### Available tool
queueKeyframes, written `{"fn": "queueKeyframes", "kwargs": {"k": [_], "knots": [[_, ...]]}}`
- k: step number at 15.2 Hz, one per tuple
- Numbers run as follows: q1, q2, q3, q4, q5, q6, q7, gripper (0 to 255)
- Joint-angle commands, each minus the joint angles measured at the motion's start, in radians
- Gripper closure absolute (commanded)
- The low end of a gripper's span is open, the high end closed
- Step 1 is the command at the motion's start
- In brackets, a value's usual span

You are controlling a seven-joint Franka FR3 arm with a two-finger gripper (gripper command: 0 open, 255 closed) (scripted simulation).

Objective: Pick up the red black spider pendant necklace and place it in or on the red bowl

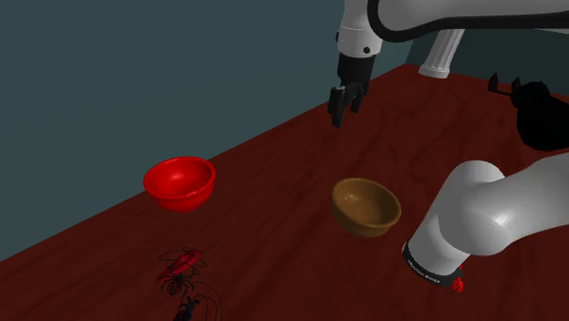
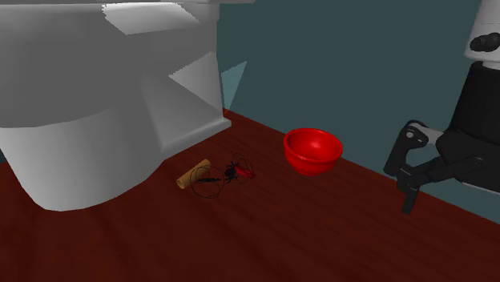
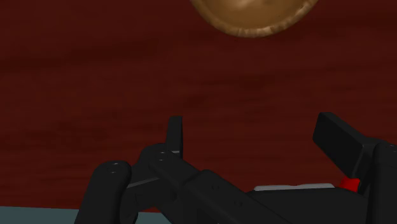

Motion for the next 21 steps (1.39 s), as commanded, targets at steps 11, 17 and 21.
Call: {"fn": "queueKeyframes", "kwargs": {"k": [11,17,21], "knots": [[0.090,0.153,0.156,-0.022,0.131,0.169,0.169,0],[0.132,0.289,0.252,0.016,0.180,0.275,0.267,0],[0.153,0.395,0.314,0.062,0.193,0.341,0.334,0]]}}
